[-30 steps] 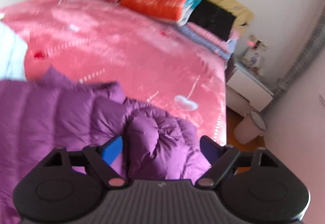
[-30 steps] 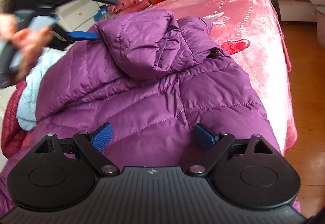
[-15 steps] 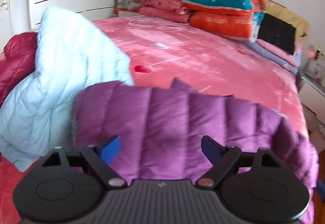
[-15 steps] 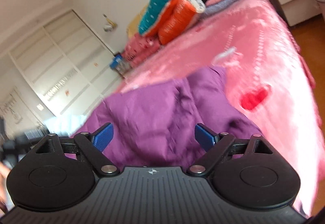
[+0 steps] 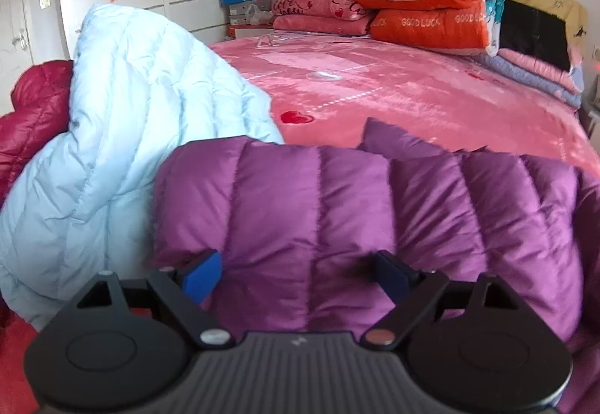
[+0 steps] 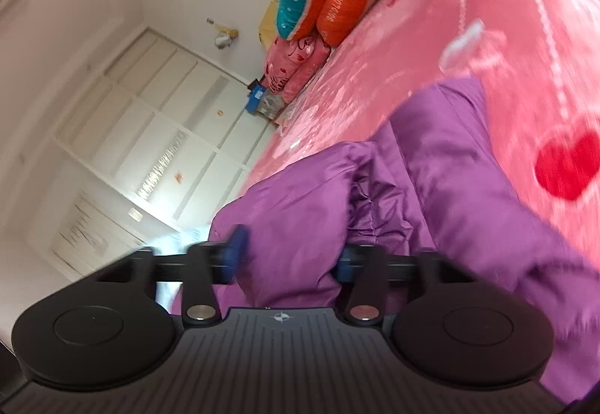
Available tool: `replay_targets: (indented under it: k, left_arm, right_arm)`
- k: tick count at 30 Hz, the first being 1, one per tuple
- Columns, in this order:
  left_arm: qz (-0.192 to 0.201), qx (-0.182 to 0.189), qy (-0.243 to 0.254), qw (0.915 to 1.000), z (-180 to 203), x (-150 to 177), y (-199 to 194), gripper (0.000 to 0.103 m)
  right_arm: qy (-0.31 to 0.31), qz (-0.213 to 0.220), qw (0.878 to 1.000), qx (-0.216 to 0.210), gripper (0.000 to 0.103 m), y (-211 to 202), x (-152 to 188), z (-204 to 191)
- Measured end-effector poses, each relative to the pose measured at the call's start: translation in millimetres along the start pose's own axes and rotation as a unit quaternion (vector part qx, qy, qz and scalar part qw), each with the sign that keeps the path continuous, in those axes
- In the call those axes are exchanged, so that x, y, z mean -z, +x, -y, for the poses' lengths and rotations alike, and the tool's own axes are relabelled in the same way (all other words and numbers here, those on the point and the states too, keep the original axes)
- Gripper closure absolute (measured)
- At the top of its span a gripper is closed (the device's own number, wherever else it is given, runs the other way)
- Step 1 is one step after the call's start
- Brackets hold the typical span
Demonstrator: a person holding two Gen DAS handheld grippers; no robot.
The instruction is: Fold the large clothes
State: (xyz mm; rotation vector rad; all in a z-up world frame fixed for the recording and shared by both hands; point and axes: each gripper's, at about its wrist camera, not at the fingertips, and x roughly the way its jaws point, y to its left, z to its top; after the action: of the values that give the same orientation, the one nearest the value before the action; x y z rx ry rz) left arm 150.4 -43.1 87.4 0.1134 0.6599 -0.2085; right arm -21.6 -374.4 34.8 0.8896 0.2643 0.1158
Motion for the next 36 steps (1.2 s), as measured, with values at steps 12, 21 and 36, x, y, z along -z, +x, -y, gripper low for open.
replay_targets:
  k: [12, 21, 36]
  left_arm:
    - [0.01, -0.033, 0.015, 0.9993, -12, 6, 22, 0.0]
    - [0.036, -0.023, 0.001, 0.9991, -13, 0, -14, 0.005]
    - [0.115, -0.033, 0.034, 0.9922, 40, -16, 1, 0.005]
  right_arm:
    - [-0.243, 0.044, 0.944, 0.218, 0.079, 26, 2, -44]
    - [-0.219, 0.037, 0.943, 0.248, 0.03, 27, -1, -21]
    - [-0.307, 0.061, 0.936, 0.162, 0.0, 46, 21, -63]
